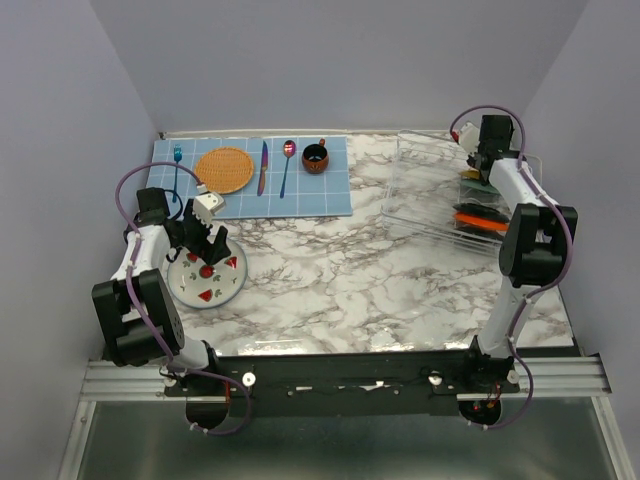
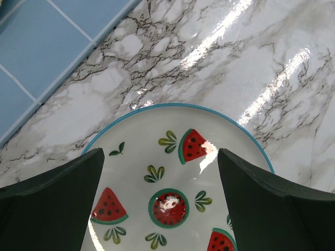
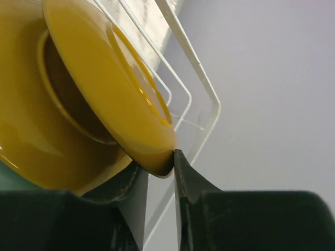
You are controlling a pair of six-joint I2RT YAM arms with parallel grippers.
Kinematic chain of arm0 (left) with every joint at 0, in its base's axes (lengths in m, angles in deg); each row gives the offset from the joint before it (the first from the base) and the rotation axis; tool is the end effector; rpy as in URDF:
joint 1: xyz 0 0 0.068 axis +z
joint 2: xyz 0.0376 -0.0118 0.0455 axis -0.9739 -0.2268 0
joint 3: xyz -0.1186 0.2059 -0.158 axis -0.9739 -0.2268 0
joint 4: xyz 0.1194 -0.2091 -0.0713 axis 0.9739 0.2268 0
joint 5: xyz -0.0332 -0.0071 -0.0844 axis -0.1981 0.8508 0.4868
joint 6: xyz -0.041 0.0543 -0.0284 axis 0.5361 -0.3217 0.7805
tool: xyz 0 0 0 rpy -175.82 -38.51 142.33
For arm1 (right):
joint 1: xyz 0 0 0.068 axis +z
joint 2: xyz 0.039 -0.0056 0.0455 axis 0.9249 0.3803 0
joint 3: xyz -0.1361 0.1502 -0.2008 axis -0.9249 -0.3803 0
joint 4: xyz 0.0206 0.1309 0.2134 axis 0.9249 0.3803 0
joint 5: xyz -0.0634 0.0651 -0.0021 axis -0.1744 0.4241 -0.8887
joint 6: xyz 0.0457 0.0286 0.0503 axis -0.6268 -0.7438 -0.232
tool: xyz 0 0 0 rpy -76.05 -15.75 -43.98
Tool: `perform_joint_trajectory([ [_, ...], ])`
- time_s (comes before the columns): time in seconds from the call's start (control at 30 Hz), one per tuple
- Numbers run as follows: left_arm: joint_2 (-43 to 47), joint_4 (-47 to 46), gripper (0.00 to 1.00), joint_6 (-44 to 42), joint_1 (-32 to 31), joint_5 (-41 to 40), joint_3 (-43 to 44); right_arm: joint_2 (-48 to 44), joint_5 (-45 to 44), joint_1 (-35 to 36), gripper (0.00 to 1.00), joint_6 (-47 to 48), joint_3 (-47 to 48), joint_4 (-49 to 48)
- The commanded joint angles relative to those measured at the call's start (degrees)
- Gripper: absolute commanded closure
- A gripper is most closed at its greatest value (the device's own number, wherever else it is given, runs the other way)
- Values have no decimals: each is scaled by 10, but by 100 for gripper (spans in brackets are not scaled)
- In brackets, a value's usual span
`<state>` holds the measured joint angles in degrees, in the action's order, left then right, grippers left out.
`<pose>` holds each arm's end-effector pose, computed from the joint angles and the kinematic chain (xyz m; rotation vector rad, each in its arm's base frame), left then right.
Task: Unload the plates from the dish rack
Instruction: Unload the plate from the dish rack.
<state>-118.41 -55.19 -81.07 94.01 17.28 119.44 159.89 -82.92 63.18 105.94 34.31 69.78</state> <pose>0.2756 0.0402 0.2162 0.8189 2.1655 -0.4899 0.4622 -0.0604 0.2471 -0.8672 2.2990 -0.9771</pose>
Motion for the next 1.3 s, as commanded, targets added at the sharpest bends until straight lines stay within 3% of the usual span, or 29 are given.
perform_joint_trajectory([
  [0.0, -4, 6, 1, -10, -2, -5, 16, 20, -1, -6, 78, -7, 29, -18],
  [0.13, -2, 6, 1, -11, -3, -5, 15, 11, 1, -6, 98, -7, 30, -12],
  [0.17, -3, 6, 1, -11, -3, -5, 15, 9, 1, -6, 99, -8, 29, -10],
  [0.57, -8, 4, 1, -7, -4, 2, 13, -56, 6, -6, 99, -11, 19, 18],
  [0.9, -14, -14, 1, 14, -9, 2, 15, -145, 57, -4, 99, -47, 64, 126],
  [1.1, -3, -41, 1, 51, -14, -1, 15, -209, 161, 12, 99, -128, 136, 262],
  [1.27, 11, -39, 1, 65, -24, -9, 25, -234, 345, 39, 99, -209, 194, 395],
])
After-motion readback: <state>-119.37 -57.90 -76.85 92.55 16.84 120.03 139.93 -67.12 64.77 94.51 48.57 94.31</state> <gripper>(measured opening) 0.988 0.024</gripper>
